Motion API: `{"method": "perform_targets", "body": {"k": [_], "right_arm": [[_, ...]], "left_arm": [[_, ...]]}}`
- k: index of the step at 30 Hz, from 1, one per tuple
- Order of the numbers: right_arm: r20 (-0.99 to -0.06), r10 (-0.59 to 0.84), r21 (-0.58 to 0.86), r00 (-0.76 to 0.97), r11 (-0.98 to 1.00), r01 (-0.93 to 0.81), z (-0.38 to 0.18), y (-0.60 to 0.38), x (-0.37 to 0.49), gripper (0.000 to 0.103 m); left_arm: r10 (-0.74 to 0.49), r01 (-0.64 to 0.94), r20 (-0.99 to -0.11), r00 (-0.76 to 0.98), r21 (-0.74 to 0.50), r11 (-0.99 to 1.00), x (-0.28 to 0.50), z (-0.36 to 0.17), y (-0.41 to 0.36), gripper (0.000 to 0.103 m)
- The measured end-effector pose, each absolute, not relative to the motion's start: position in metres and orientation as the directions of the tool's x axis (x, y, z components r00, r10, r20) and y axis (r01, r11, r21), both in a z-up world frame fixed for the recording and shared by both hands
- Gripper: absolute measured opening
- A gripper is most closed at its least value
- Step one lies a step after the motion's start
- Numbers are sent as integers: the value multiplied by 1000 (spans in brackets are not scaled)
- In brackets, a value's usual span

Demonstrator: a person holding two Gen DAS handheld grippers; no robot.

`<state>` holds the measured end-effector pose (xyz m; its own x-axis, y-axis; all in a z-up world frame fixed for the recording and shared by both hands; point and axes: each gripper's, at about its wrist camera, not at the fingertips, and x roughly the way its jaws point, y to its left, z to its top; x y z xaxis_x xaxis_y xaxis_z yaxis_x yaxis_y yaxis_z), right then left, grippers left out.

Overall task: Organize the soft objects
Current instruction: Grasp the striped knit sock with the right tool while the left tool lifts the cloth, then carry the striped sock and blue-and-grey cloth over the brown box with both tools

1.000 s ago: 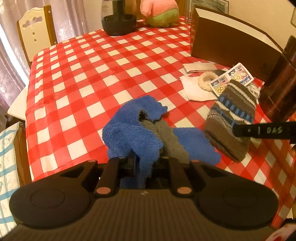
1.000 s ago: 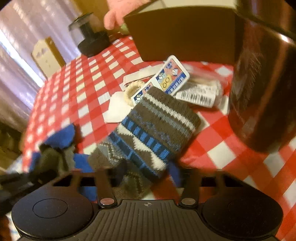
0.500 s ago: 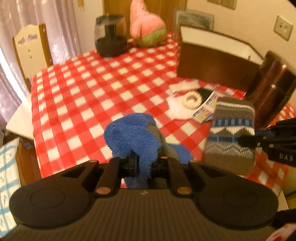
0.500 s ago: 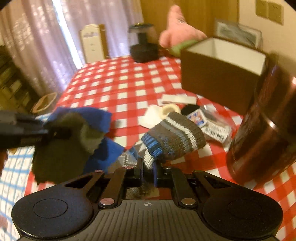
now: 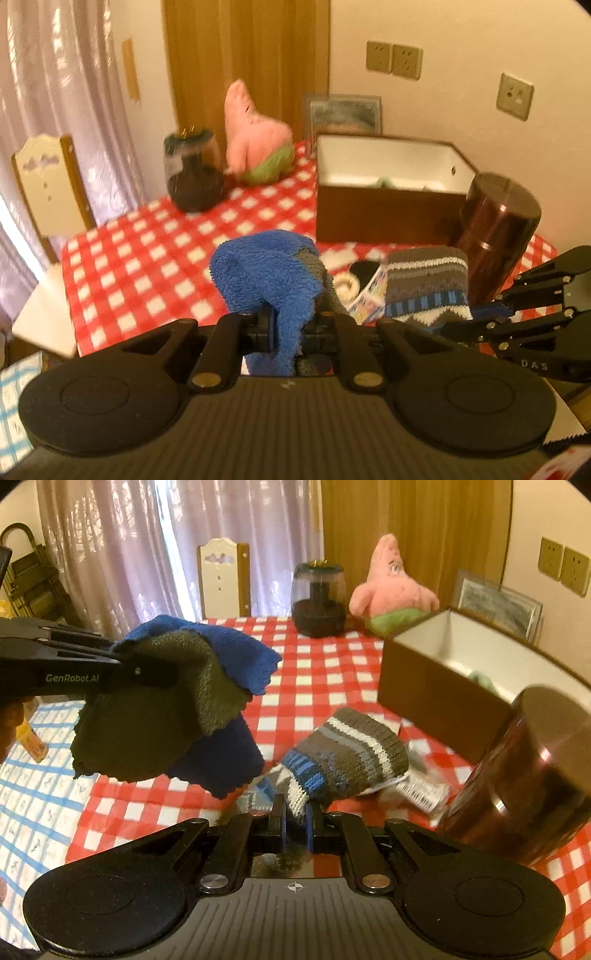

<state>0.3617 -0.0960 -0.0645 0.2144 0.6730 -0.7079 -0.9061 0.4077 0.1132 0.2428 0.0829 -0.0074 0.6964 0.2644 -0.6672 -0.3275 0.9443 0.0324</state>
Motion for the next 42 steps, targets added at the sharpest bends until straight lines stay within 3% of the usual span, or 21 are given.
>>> {"method": "perform_targets", "body": {"k": [13,20,30,42], "right_arm": [[-649,682,63,337,490,-869,-8,-88,420,10],[-632,641,38,435,586,-809,14,-74,481,10],[-658,570,75,492,700,-710,10,-48,580,10],[-743,501,161,444,777,-608,-34,-20,657,10]], "left_arm": [[211,-223,-536,817,44,974,324,51,81,10],[141,-156,-513,846,14,988,396,68,89,10],[82,-91,-557,827,12,996,507,55,106,11],[36,-23,-676,736,29,999,613,-9,117,12]]}}
